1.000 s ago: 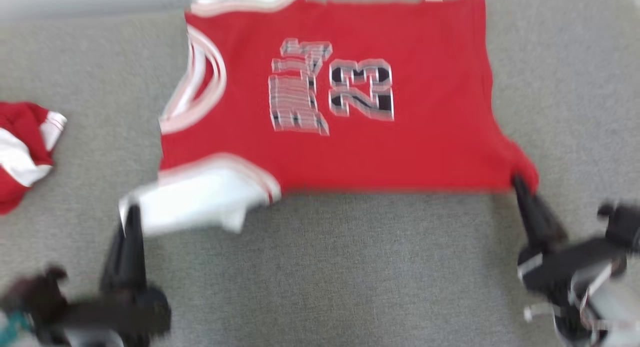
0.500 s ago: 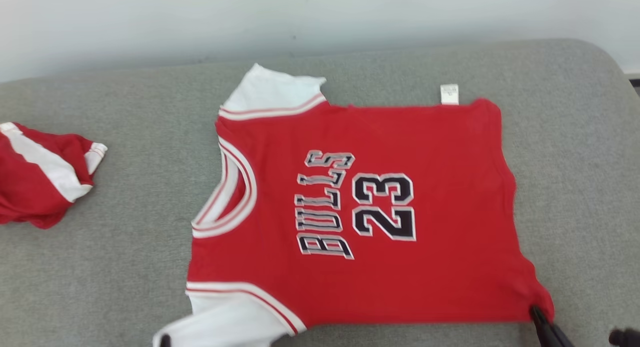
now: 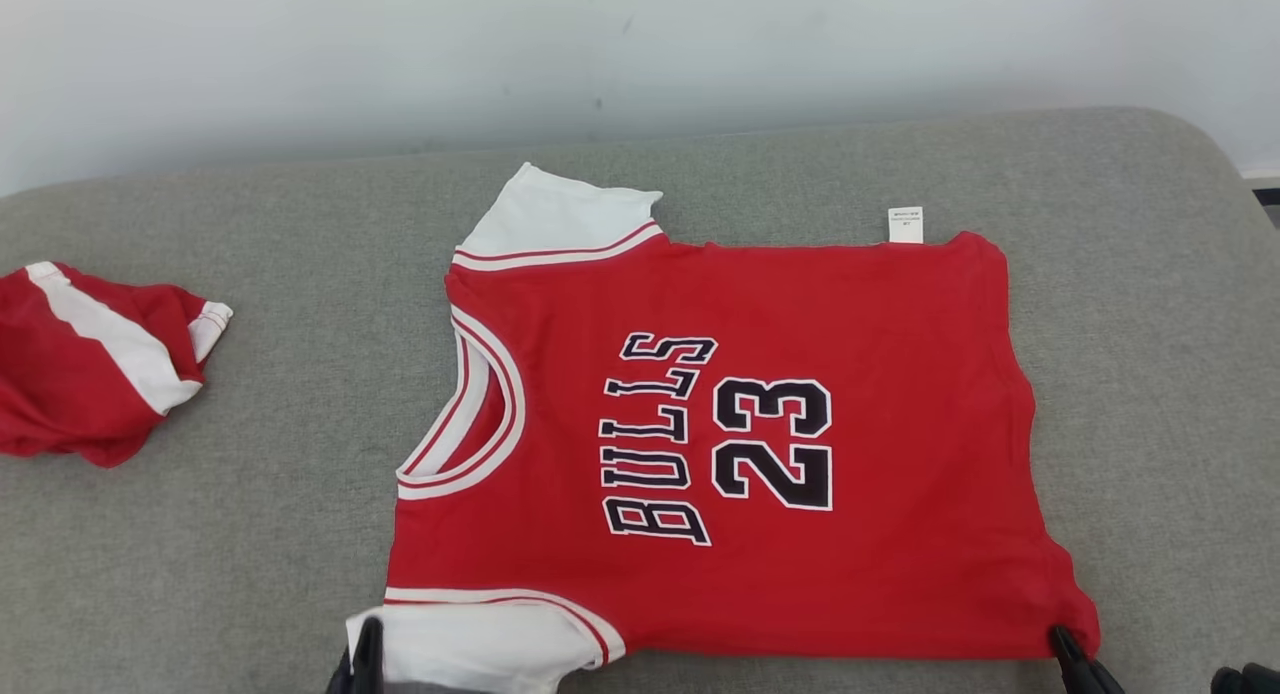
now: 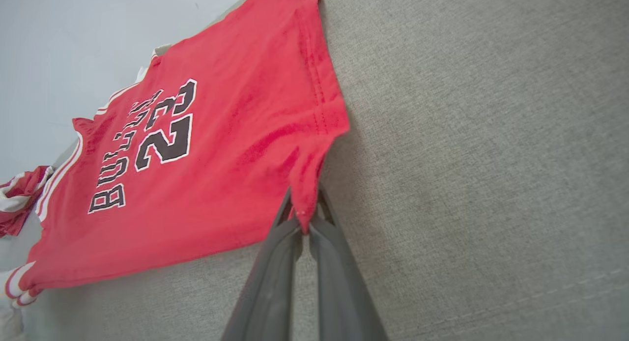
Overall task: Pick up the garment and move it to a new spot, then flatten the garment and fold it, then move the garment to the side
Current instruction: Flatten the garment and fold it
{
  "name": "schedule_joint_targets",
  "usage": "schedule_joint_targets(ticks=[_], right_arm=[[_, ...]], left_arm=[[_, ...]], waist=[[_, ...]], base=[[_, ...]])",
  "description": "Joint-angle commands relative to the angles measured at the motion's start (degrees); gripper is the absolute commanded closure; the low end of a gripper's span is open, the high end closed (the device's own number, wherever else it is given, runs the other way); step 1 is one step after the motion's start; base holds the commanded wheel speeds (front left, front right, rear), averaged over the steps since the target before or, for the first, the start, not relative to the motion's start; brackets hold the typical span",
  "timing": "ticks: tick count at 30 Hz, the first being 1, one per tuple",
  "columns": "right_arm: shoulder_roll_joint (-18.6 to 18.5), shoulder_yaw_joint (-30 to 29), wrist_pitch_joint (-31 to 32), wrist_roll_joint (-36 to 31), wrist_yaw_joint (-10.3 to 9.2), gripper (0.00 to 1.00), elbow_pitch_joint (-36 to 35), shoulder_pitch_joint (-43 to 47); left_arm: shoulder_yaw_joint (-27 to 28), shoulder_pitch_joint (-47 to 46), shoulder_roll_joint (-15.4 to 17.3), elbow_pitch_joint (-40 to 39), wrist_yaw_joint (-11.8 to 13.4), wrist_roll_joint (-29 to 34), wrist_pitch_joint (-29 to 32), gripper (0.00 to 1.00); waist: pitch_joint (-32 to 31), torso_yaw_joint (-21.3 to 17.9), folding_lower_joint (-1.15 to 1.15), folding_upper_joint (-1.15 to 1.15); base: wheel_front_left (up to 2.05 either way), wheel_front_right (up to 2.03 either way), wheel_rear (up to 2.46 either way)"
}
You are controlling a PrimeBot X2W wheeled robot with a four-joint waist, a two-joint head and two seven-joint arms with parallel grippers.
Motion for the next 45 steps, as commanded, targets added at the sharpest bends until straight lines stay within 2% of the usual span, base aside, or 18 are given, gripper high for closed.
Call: schedule_joint_targets(ticks=[1, 7, 13, 23, 24, 25, 26, 31, 37, 45], right_arm=[[0.75, -0.87, 1.39, -0.34, -0.16, 1.0, -1.11, -0.61], [2.94, -2.68, 7.56, 0.24, -0.15, 1.0, -3.44, -4.42], [5.15, -3.91, 12.79, 0.18, -0.15, 1.0, -2.4, -9.93], [7.36, -6.13, 15.24, -1.79, -0.15, 1.0, 3.89, -18.83], [7.33, -5.93, 14.56, -2.37, -0.15, 0.62, 4.22, -19.68], [7.09, -5.6, 14.09, -2.89, -0.15, 0.0, 4.72, -20.2], [6.84, -5.23, 13.7, -3.4, -0.15, 0.0, 5.29, -20.41], [3.95, -2.77, 9.8, -7.72, -0.15, 0.0, 6.36, -19.86], [1.04, -0.29, 6.41, -10.85, -0.15, 0.0, 7.83, -17.04], [0.66, 1.02, 3.55, -12.83, -0.15, 0.0, 11.87, -18.05]], left_arm=[[-0.27, -2.13, 0.6, 0.16, -0.39, 0.83, 0.57, 1.0], [-0.98, -9.19, 2.34, 1.91, -1.3, 1.6, 2.83, 1.0], [-0.24, -17.28, 3.08, 6.52, -1.84, 0.78, 4.05, 1.0], [-1.39, -28.11, 2.84, 19.3, -3.31, 1.55, 3.35, 1.0], [-1.51, -28.95, 2.78, 20.62, -3.29, 1.81, 3.0, 1.0], [-1.74, -29.71, 2.66, 22.05, -3.31, 2.26, 2.73, 0.61], [-1.92, -30.35, 2.59, 23.18, -3.38, 2.68, 2.32, 0.0], [-1.63, -30.77, 2.87, 26.45, -3.84, 3.73, 0.47, 0.0], [-1.31, -25.75, 4.17, 25.38, -4.12, 5.59, -0.27, 0.0], [-4.86, -20.73, 4.81, 26.23, -3.84, 8.67, -0.04, 0.0]], waist=[[-0.08, -0.48, 0.0, 0.0], [0.92, -2.47, 0.0, 0.0], [2.25, -3.42, 0.0, 0.0], [3.26, -3.36, 0.0, 0.0], [3.28, -3.29, 0.0, 0.0], [3.29, -3.14, 0.0, 0.0], [3.26, -3.03, 0.0, 0.0], [2.44, -2.42, 0.0, 0.0], [1.07, -2.25, 0.0, 0.0], [1.23, -2.02, 0.0, 0.0]], base=[[0.0, 0.0, 0.0], [0.0, 0.0, 0.0], [0.0, 0.0, 0.0], [0.0, 0.0, 0.0], [0.0, 0.0, 0.0], [0.0, 0.0, 0.0], [0.0, 0.0, 0.0], [0.0, 0.0, 0.0], [0.0, 0.0, 0.0], [0.0, 0.0, 0.0]])
